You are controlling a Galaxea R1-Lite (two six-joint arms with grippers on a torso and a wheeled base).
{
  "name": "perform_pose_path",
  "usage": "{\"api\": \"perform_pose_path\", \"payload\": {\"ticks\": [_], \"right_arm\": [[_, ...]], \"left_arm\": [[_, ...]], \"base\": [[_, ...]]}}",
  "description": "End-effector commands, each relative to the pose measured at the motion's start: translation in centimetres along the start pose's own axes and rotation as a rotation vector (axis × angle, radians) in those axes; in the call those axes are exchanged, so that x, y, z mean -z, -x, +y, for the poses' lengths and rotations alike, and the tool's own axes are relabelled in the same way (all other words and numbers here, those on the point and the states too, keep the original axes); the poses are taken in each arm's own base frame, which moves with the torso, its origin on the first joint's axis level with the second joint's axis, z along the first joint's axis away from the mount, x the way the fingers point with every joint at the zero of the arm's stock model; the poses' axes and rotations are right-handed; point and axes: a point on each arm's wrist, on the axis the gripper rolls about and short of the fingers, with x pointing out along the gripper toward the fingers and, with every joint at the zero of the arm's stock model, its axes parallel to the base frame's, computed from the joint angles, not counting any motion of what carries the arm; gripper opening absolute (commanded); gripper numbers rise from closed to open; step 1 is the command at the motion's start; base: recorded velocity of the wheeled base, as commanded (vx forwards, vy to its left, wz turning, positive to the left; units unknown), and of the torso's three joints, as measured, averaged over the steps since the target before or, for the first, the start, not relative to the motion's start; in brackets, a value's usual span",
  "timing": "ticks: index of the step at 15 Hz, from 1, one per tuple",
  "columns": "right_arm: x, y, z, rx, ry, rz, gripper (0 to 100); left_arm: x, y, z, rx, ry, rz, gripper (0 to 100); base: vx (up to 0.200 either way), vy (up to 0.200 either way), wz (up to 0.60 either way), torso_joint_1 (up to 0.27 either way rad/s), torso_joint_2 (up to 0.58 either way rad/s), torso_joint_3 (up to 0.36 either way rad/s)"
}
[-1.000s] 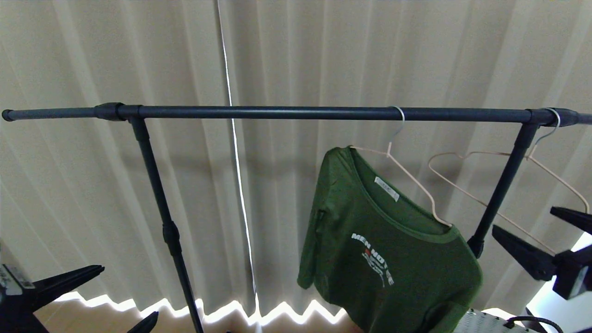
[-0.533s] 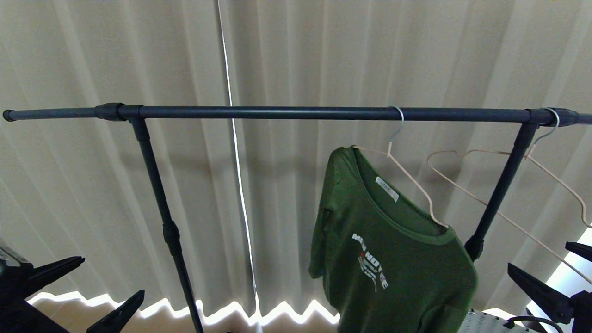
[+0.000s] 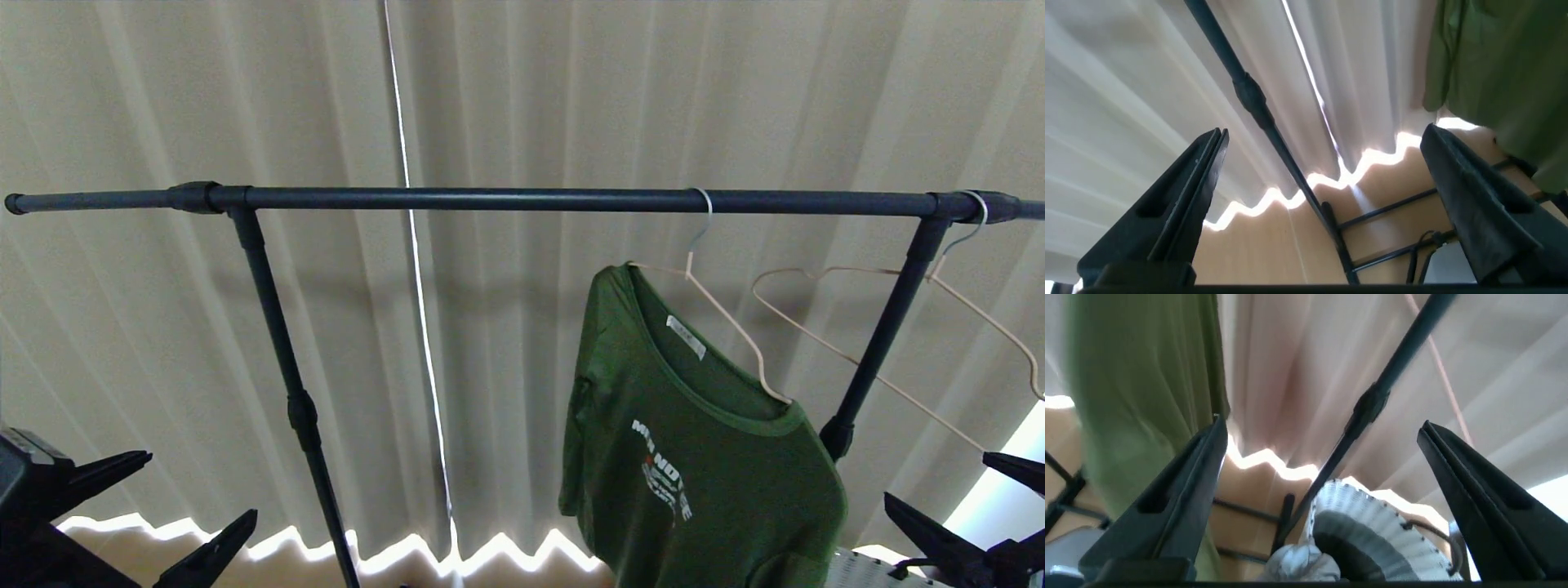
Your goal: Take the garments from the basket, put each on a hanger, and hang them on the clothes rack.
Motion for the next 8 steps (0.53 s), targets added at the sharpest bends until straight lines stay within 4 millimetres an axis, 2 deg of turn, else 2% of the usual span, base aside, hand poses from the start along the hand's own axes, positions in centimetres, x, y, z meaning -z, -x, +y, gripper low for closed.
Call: {"api": "perform_pose_path", "payload": {"ticks": [1, 4, 8], "right_arm": [[0.9, -0.4, 0.2, -0.004, 0.011, 0.048, 100], [2.2, -0.4, 0.3, -0.004, 0.019, 0.091, 100], [2.7, -0.4, 0.3, -0.009, 0.022, 0.109, 100]], "left_arm": [[0.0, 0.1, 0.0, -0.001, -0.005, -0.004, 100], [0.0, 0.3, 0.1, -0.006, -0.001, -0.015, 100], [0.1, 0.2, 0.0, -0.003, -0.002, -0.006, 100]], "base": [[0.0, 0.0, 0.0, 0.0, 0.0, 0.0], [0.0, 0.0, 0.0, 0.0, 0.0, 0.0], [-0.2, 0.0, 0.0, 0.008, 0.0, -0.001]]}}
